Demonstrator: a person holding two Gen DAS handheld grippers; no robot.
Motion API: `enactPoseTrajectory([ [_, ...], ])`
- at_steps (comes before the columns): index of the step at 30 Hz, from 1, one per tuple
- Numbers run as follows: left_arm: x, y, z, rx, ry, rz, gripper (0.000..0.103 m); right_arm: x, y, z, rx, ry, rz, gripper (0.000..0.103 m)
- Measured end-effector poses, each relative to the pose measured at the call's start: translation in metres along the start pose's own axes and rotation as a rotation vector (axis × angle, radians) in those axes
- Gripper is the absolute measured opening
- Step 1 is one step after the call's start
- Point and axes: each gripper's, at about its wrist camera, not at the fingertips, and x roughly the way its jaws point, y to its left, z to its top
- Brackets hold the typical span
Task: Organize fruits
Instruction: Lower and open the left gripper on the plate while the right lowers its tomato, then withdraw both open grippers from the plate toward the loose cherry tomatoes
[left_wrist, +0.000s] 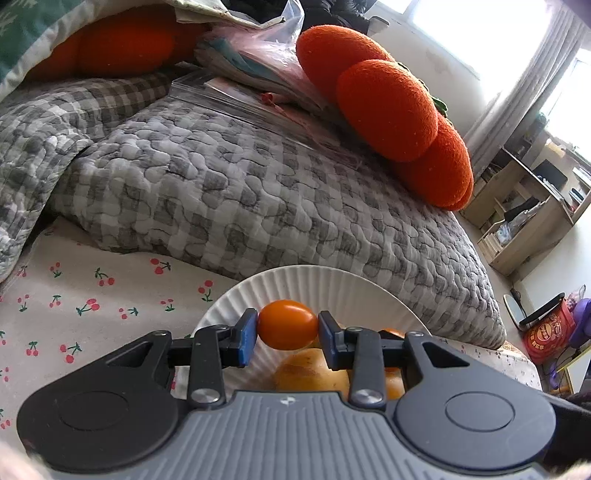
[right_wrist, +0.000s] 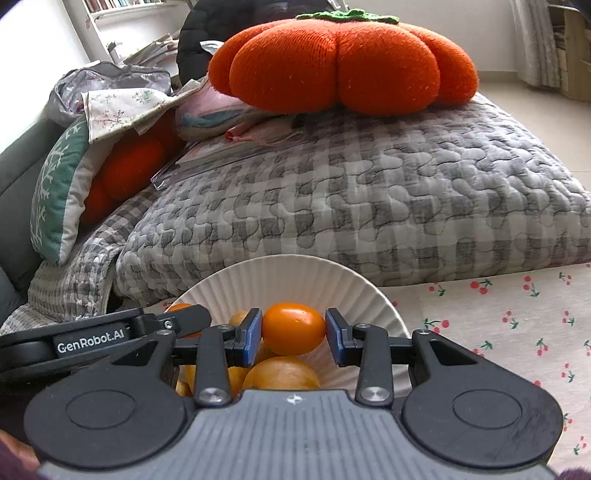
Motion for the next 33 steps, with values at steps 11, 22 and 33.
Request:
enactPoseTrajectory([
  [11,-0.002,-0.005,0.001,0.035,-0.023,0.007,0.038,-0.008,-0.005,0.002,0.039,-0.031,-0.010,0.041],
  [22,-0.037,-0.003,0.009,0.023,-0.033,0.005,0.041,-0.027,0.003,0.005,0.029,0.007,-0.014,0.042],
  [33,-0.087,-0.003,-0.012,0.129,-0.006,0.121,0.047,-0.065,0.032,-0.006,-0.023,0.037,-0.039,0.044],
])
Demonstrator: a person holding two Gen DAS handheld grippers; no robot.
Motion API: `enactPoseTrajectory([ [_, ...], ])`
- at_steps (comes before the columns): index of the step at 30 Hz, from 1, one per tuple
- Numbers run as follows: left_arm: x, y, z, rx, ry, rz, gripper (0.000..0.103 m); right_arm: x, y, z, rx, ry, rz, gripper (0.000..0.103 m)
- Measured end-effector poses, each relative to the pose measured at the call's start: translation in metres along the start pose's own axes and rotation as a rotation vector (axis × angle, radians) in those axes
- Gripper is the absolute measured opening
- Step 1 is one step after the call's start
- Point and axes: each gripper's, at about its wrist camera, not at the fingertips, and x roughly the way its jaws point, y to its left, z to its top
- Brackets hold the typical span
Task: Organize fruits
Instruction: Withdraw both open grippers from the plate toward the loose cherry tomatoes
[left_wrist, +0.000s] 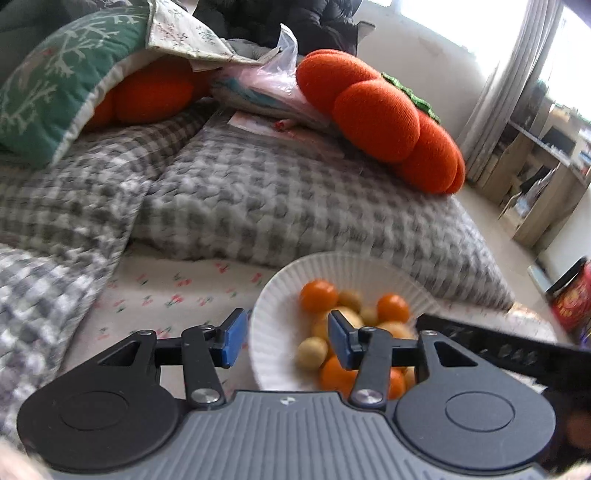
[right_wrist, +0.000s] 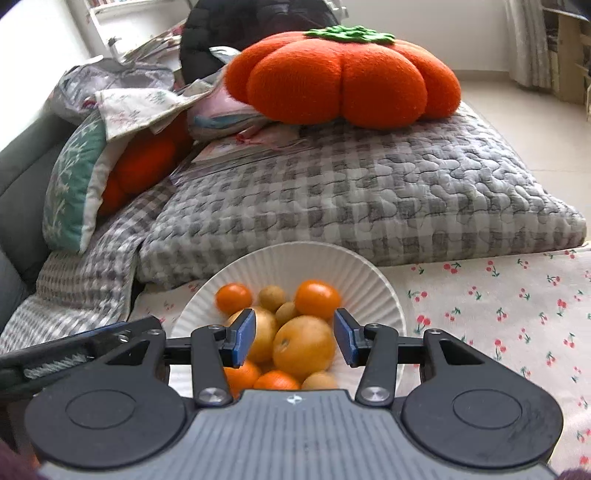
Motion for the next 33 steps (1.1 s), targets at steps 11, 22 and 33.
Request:
enactPoseTrajectory([
  [11,-0.056,-0.003,-0.032,0.017,-0.007,0.015,0.047,-0.059,0.020,-0.037,-0.051,0.001,0.008,0.044],
  [22,-0.096,-0.011,-0.067,0.078,0.008,-0.021,0.053,-0.112,0.019,-0.069,-0.029,-0.017,0.062,0.047],
  [33,-0.095,-0.016,-0.091,0.076,0.095,-0.073,0.053,-0.114,0.027,-0.084,-0.135,0.027,0.069,0.047],
])
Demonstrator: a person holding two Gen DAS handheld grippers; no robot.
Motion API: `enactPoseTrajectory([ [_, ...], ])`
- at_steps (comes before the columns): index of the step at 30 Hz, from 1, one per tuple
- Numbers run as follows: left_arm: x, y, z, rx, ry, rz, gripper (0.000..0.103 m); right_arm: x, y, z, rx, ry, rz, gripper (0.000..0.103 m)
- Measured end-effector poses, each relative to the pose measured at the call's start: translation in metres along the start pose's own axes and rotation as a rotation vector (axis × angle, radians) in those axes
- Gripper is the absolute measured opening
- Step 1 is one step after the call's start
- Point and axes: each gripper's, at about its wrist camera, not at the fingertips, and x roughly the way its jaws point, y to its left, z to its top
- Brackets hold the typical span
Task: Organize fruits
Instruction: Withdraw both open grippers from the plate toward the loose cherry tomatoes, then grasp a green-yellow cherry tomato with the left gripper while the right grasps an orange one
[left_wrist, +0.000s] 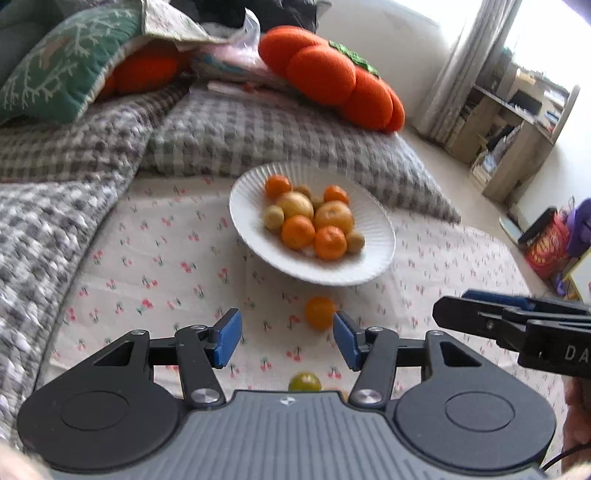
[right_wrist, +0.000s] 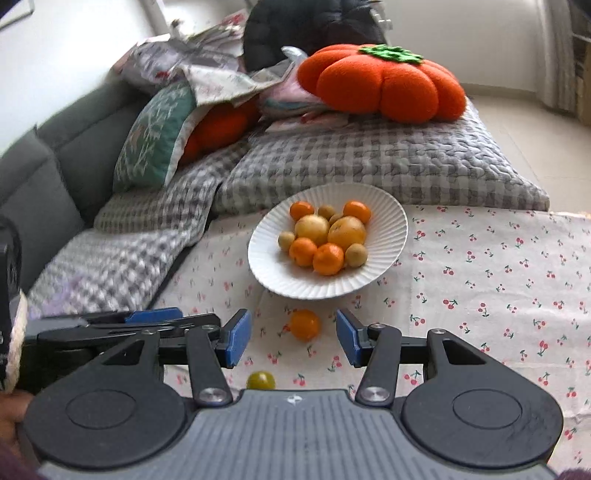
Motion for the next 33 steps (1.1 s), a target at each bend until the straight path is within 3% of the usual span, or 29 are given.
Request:
enactPoseTrajectory([
  [6,0.014,-0.009,-0.012,0.034,0.055,-0.009,0.053,0.005,0.000,-0.010,-0.079,0.067,0.004,0.049],
  [13,0.030,-0.021,-0.030,0.101,0.119,-0.023,0.053,0.015,-0.019,-0.015,-0.014,0.137,-0.055,0.050],
  [21,0.050,-0.001,-0.030,-0.032,0.157,-0.048,0.053,0.029,-0.001,-0.026,-0.120,0.207,-0.024,0.050],
  [33,0.062,0.003,-0.034,-0.066,0.174,-0.070,0.050,0.045,0.029,-0.047,-0.296,0.274,0.025,0.050],
])
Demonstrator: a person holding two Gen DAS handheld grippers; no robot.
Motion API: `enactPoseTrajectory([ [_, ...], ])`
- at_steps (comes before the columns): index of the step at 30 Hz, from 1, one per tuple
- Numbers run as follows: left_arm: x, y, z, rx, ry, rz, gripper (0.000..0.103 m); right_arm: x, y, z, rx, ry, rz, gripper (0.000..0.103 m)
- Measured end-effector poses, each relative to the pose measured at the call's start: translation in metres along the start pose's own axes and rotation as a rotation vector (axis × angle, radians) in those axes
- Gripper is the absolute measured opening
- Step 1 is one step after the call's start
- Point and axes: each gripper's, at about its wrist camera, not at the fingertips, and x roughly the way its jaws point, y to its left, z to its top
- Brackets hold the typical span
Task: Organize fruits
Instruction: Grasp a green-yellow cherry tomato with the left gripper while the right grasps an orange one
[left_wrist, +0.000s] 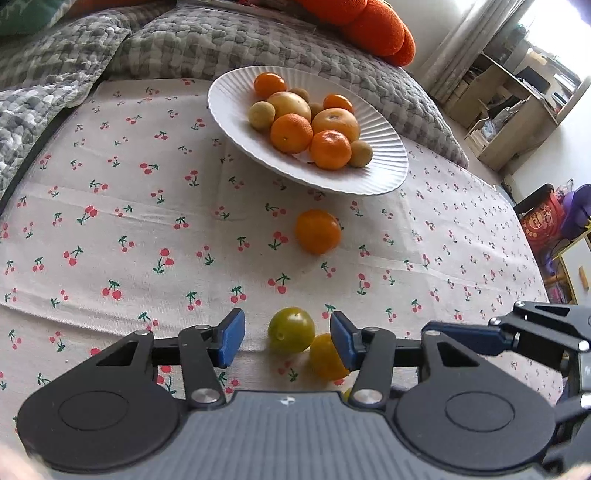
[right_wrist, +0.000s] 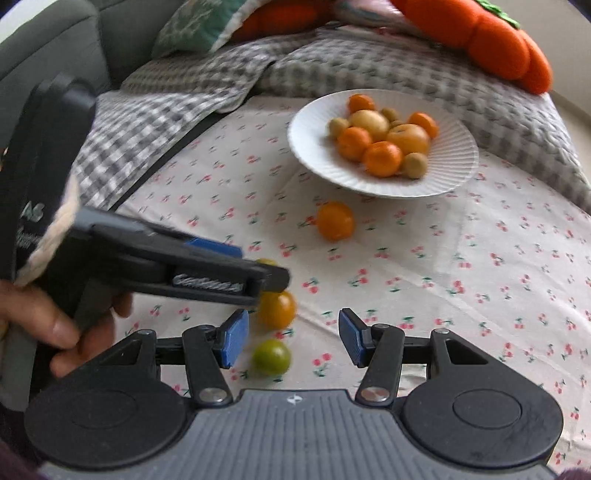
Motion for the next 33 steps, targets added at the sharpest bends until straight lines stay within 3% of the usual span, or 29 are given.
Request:
enactPoseTrajectory([
  [8,0.005,-0.001,-0.003,0.030,0.005,0.023,0.042,0.012,0.005,-0.002,-0.047,0.023,-0.018,0.050],
  [12,0.006,0.000,-0.002,0.024,0.006,0.013,0.026,0.016,0.006,-0.001,-0.053,0.021,-0.025,0.050],
  [16,0.003,0.008,0.001,-0.016,0.002,0.020,0.026,0.018,0.001,0.005,-0.052,-0.008,-0.042,0.050],
  [23,-0.007,0.030,0.010,-0.121,-0.028,0.045,0.026,0.030,-0.029,0.024,0.126,-0.120,-0.076,0.049],
  [33,-0.014,0.035,0.014,-0.144,-0.040,0.062,0.026,0.061,-0.026,0.042,0.122,-0.201,-0.157,0.047],
])
